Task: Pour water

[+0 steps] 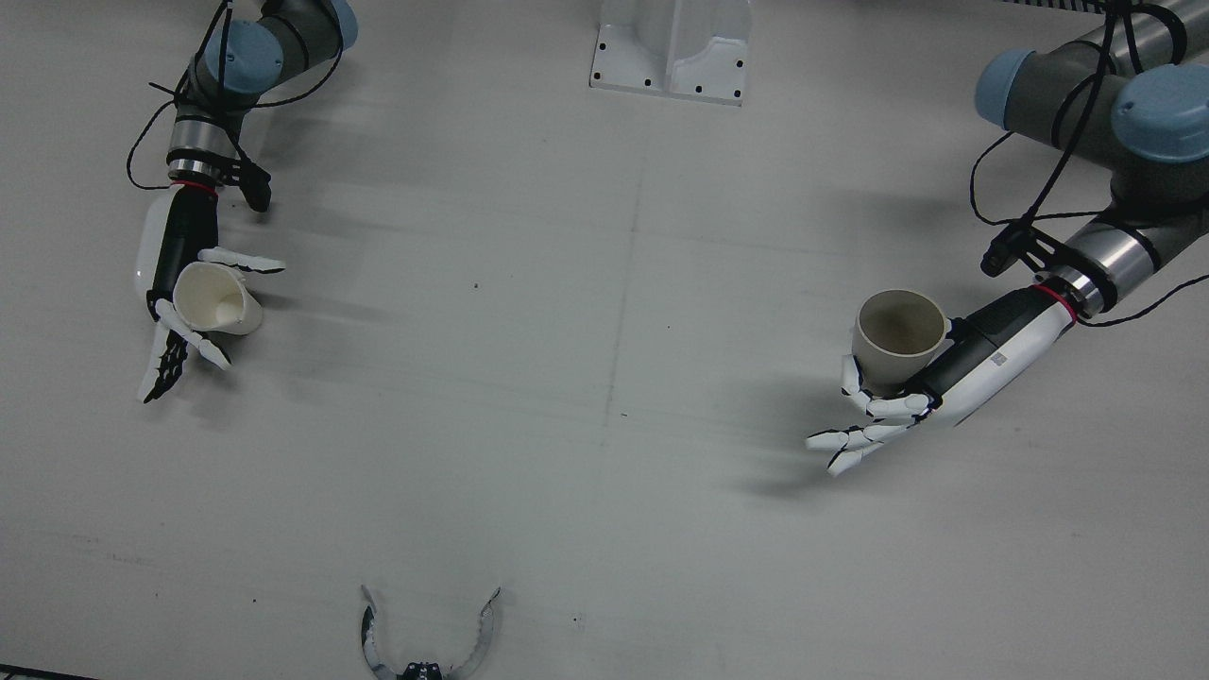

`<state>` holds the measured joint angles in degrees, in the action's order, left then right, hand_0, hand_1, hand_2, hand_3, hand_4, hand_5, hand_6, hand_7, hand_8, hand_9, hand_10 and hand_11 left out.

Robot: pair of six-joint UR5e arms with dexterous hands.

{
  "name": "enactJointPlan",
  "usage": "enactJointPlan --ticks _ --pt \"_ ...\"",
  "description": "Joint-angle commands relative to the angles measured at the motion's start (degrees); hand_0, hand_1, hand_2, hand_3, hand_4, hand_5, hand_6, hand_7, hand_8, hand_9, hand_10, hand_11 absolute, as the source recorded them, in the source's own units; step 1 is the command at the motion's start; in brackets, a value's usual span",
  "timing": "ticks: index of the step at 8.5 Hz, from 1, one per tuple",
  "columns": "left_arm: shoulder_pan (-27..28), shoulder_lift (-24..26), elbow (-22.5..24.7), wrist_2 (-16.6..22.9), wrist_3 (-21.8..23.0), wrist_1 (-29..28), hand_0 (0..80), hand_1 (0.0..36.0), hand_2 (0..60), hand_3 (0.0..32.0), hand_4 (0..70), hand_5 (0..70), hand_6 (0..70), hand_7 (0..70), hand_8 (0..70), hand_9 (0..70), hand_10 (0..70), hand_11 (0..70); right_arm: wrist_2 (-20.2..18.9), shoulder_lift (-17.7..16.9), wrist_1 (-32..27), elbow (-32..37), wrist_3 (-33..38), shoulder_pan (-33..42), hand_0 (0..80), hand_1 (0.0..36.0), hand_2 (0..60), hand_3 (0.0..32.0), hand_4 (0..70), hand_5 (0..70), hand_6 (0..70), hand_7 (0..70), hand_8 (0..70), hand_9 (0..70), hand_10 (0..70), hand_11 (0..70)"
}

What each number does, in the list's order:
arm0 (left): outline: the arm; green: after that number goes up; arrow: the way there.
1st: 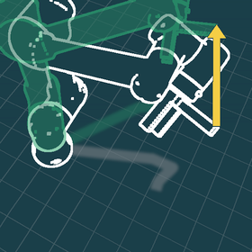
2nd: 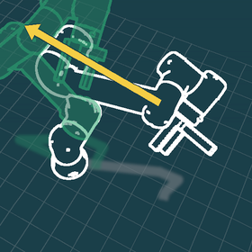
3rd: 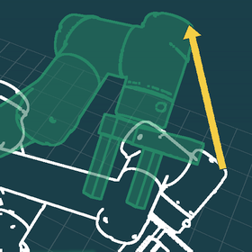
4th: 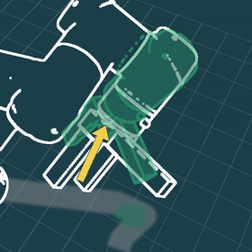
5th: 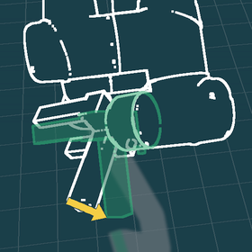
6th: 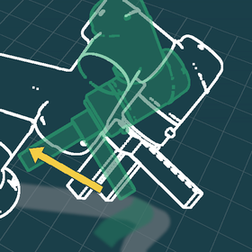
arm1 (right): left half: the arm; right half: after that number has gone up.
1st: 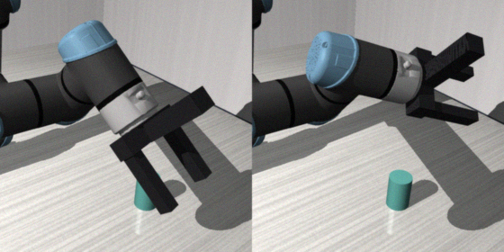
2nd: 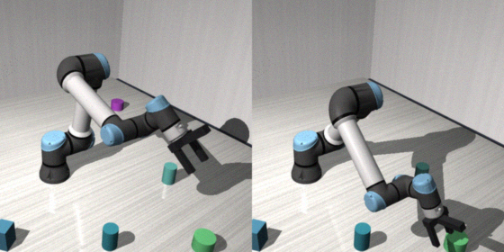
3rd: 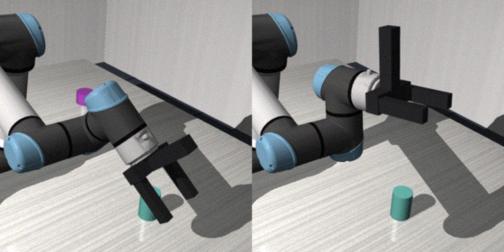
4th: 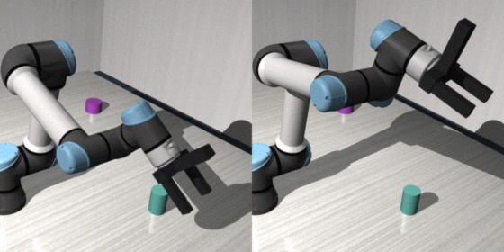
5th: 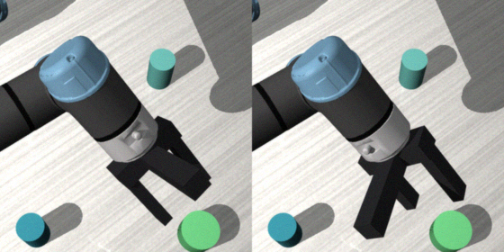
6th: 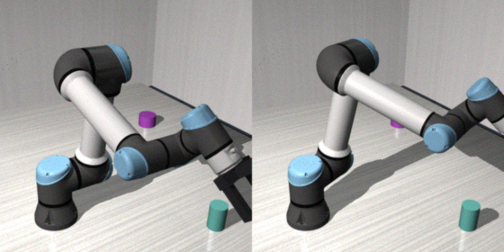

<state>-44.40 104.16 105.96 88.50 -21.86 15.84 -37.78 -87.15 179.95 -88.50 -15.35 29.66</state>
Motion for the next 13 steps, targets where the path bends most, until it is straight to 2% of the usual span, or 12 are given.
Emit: enactJointPlan --ticks 1,2,3,4,7,9,10,11,12,13 --pt "0.0 0.1 -0.3 0.0 0.0 0.0 80.0 36.0 60.0 0.0 70.0 70.0 17.4 14.6 8.8 3.8 9.8 17.1 -0.2 0.1 0.1 -0.4 0.0 -0.1 50.0 18.7 5.4 24.8 0.0 5.4 0.0 0.0 0.0 0.0 0.0 0.0" --pt "0.0 0.1 -0.3 0.0 0.0 0.0 80.0 36.0 60.0 0.0 70.0 70.0 17.4 14.5 8.8 3.8 9.8 17.2 -0.4 0.0 0.5 -3.1 0.0 0.5 50.1 18.8 6.1 26.8 0.0 5.4 0.0 0.0 0.0 0.0 0.0 0.0" --pt "0.1 0.1 -0.5 0.0 -0.1 0.0 80.0 36.0 60.0 0.0 70.0 70.0 17.4 14.4 8.8 3.7 9.8 17.2 -0.5 -1.6 1.1 -8.9 0.1 1.0 50.4 19.4 6.8 29.6 0.0 5.5 0.0 0.0 0.0 0.0 0.0 0.0" --pt "0.2 0.3 -0.5 0.0 -0.2 0.0 80.0 36.0 60.0 0.0 70.0 70.0 17.5 14.5 8.9 3.8 9.8 17.2 -0.5 -4.8 1.3 -14.5 0.0 0.9 51.5 21.0 7.6 32.0 0.0 5.5 0.0 0.0 0.0 0.0 0.0 0.0" --pt "0.2 0.5 -0.8 0.0 -0.2 0.8 80.0 36.0 60.0 0.0 70.0 70.0 18.1 15.2 9.0 4.0 9.9 17.3 -0.5 -9.5 2.2 -25.9 0.3 2.2 54.1 24.5 10.3 32.0 0.0 5.9 0.0 0.0 0.0 0.0 0.0 0.0" --pt "-0.3 0.1 -2.2 -0.8 -0.7 0.4 80.0 36.0 60.0 0.0 70.0 70.0 18.1 15.1 9.0 3.9 9.8 17.1 -0.7 -10.0 5.6 -31.8 -0.1 7.3 56.1 26.8 12.5 32.0 0.0 6.5 0.0 0.7 0.0 0.0 0.0 0.0" --pt "-0.4 -0.5 -7.3 -1.9 -0.6 -4.7 80.0 36.0 60.0 0.0 70.0 70.0 18.0 15.3 9.3 4.3 9.9 17.3 -0.9 -9.9 5.6 -32.3 -0.6 9.0 56.5 27.3 13.3 32.0 0.0 6.8 0.0 2.4 0.0 0.0 0.0 0.0" --pt "-0.3 -4.2 -12.1 -3.4 0.1 -12.1 80.0 36.0 60.0 0.0 70.0 70.0 17.1 14.8 9.3 4.6 10.1 17.6 -1.6 -9.8 5.6 -33.0 -1.4 10.8 56.0 27.2 15.0 32.0 0.0 7.2 0.0 4.1 0.0 0.0 0.0 0.0" --pt "-0.3 -7.4 -17.5 -5.9 3.0 -17.5 80.0 36.0 60.0 0.0 70.0 70.0 16.6 14.4 9.2 4.4 9.9 17.3 -3.1 -9.6 5.6 -33.9 -2.9 12.3 56.2 27.2 15.4 32.0 0.0 7.4 0.0 4.8 0.0 0.0 0.0 0.0" --pt "-0.6 -9.1 -22.5 -8.1 8.9 -20.3 80.0 36.0 60.0 0.0 70.0 70.0 16.0 14.0 8.9 3.7 9.7 17.0 -3.4 -9.4 5.6 -33.8 -3.5 12.6 56.3 27.4 15.8 32.0 0.0 7.7 0.3 5.8 0.0 0.0 0.0 0.0"
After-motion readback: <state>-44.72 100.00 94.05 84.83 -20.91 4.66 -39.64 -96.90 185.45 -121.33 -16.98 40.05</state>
